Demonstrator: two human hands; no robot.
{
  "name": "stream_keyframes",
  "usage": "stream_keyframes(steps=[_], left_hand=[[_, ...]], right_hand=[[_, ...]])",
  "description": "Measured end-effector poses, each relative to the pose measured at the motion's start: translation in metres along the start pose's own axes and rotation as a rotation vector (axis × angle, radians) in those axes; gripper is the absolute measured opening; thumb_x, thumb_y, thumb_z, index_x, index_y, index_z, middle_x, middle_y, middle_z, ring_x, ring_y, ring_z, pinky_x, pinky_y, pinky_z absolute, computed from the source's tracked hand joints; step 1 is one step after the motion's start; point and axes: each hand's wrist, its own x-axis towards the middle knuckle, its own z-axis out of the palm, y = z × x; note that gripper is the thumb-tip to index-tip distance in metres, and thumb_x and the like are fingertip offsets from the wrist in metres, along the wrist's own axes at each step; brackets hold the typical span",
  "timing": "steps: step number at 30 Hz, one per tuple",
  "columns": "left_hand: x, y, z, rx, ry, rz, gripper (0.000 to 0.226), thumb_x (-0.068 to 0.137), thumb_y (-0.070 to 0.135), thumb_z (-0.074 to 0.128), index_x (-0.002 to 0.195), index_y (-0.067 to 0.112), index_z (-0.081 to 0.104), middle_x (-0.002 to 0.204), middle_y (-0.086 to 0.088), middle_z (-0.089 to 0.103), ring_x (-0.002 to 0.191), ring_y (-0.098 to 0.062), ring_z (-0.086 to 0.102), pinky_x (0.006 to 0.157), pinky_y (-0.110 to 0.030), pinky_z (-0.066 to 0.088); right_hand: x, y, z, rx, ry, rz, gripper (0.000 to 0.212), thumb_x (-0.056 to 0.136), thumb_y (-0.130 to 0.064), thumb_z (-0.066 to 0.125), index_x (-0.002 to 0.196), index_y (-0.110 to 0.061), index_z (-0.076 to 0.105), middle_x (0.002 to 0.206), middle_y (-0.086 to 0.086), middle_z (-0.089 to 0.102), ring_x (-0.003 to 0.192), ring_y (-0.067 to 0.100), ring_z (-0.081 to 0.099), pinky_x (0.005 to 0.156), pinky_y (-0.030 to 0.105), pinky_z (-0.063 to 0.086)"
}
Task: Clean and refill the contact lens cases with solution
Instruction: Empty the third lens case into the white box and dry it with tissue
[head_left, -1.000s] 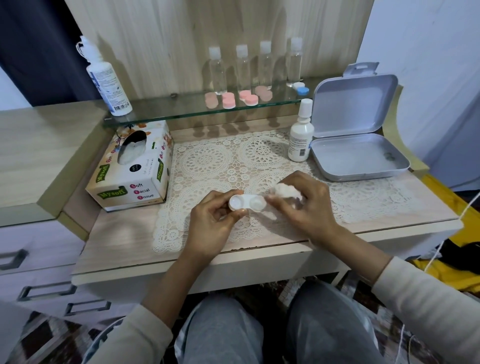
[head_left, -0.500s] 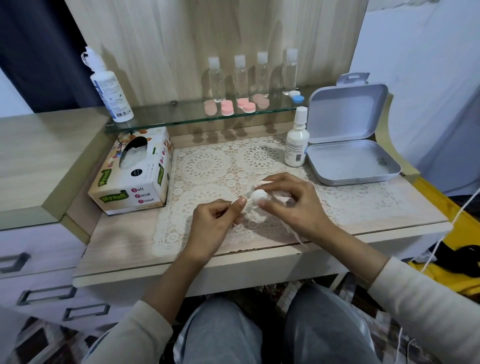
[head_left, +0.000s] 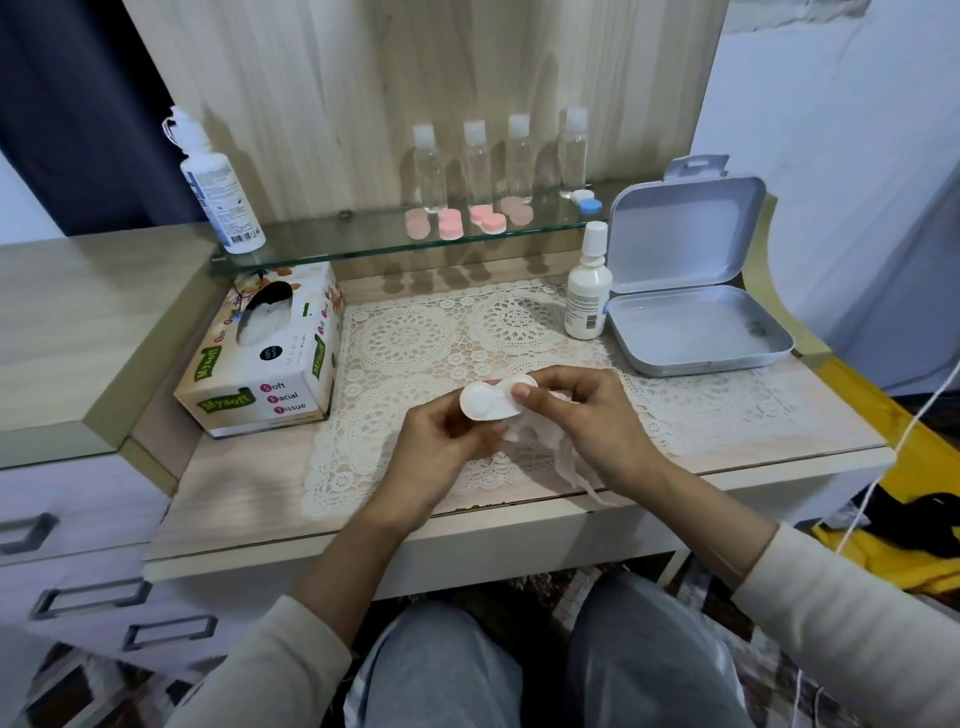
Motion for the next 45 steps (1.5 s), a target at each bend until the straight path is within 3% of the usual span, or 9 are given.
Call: stream_keyframes(steps=[5, 9, 14, 17, 23, 27, 31, 36, 45], left_hand=[[0.005, 0.001, -0.003, 0.032, 0.157, 0.030, 0.021, 0.075, -0.006, 0.067, 0.090, 0.009, 0.069, 0.075, 0.001, 0.072, 0.074, -0.017, 0.068, 0.064, -0.027, 0.057], [0.005, 0.002, -0.013, 0.033, 0.132, 0.023, 0.013, 0.077, -0.003, 0.066, 0.082, 0.009, 0.067, 0.080, 0.006, 0.072, 0.079, -0.013, 0.067, 0.075, -0.024, 0.055], [0.001, 0.006, -0.018, -0.085, 0.091, -0.002, 0.012, 0.084, 0.001, 0.056, 0.073, 0.005, 0.057, 0.085, -0.002, 0.069, 0.075, -0.009, 0.066, 0.064, -0.020, 0.053], [0.000, 0.008, -0.019, -0.036, 0.121, 0.011, 0.008, 0.081, 0.000, 0.060, 0.077, 0.005, 0.055, 0.076, -0.008, 0.061, 0.064, -0.008, 0.064, 0.060, -0.018, 0.053], [0.000, 0.007, -0.022, 0.054, 0.158, 0.058, 0.021, 0.072, -0.007, 0.069, 0.079, 0.013, 0.063, 0.075, 0.004, 0.065, 0.070, -0.002, 0.061, 0.067, -0.013, 0.049], [0.001, 0.001, -0.019, 0.061, 0.210, 0.018, 0.019, 0.076, 0.003, 0.069, 0.089, 0.015, 0.068, 0.087, 0.004, 0.071, 0.083, -0.008, 0.066, 0.065, -0.018, 0.053], [0.002, -0.002, -0.016, 0.076, 0.144, -0.046, 0.029, 0.073, 0.011, 0.070, 0.102, 0.016, 0.067, 0.100, 0.000, 0.070, 0.095, -0.010, 0.065, 0.081, -0.022, 0.053], [0.002, 0.002, -0.010, 0.091, 0.190, -0.105, 0.018, 0.073, 0.008, 0.074, 0.090, 0.011, 0.071, 0.082, -0.004, 0.073, 0.076, -0.017, 0.070, 0.062, -0.028, 0.056], [0.007, -0.002, -0.017, 0.211, 0.165, -0.086, 0.009, 0.086, 0.007, 0.061, 0.086, 0.008, 0.070, 0.071, 0.003, 0.071, 0.067, -0.007, 0.066, 0.059, -0.021, 0.050]], right_hand=[[-0.001, -0.002, 0.001, 0.024, -0.016, -0.010, 0.001, 0.077, -0.011, 0.067, 0.076, -0.011, 0.068, 0.071, -0.004, 0.069, 0.069, 0.006, 0.062, 0.065, 0.016, 0.048], [0.004, -0.007, -0.004, 0.070, 0.075, 0.013, 0.006, 0.072, -0.015, 0.069, 0.075, -0.011, 0.069, 0.066, -0.006, 0.069, 0.062, 0.006, 0.062, 0.058, 0.017, 0.049], [0.009, -0.011, -0.007, 0.062, 0.187, 0.025, 0.002, 0.072, -0.017, 0.072, 0.073, -0.016, 0.071, 0.064, 0.010, 0.065, 0.060, 0.028, 0.058, 0.070, 0.049, 0.052], [0.009, -0.009, -0.005, -0.019, 0.215, 0.018, 0.007, 0.077, -0.006, 0.070, 0.076, -0.013, 0.069, 0.064, 0.013, 0.066, 0.055, 0.022, 0.060, 0.068, 0.045, 0.055], [0.009, 0.005, 0.001, -0.123, 0.225, 0.036, 0.019, 0.076, -0.006, 0.071, 0.093, 0.003, 0.069, 0.061, 0.012, 0.066, 0.050, 0.019, 0.061, 0.058, 0.035, 0.058], [0.006, 0.011, 0.006, -0.156, 0.208, 0.035, 0.022, 0.076, -0.007, 0.072, 0.096, 0.003, 0.069, 0.066, 0.015, 0.067, 0.051, 0.019, 0.062, 0.059, 0.035, 0.058], [0.004, 0.011, 0.008, -0.164, 0.198, 0.027, 0.020, 0.077, -0.006, 0.072, 0.095, 0.002, 0.069, 0.068, 0.017, 0.068, 0.050, 0.016, 0.062, 0.058, 0.031, 0.058], [0.002, 0.011, 0.012, -0.160, 0.164, 0.019, 0.010, 0.077, -0.004, 0.070, 0.087, -0.002, 0.071, 0.062, 0.010, 0.066, 0.045, 0.011, 0.061, 0.050, 0.023, 0.054], [0.001, 0.012, 0.009, -0.180, 0.178, 0.044, 0.014, 0.077, -0.006, 0.071, 0.090, -0.001, 0.071, 0.060, 0.010, 0.066, 0.046, 0.011, 0.061, 0.051, 0.022, 0.054]])
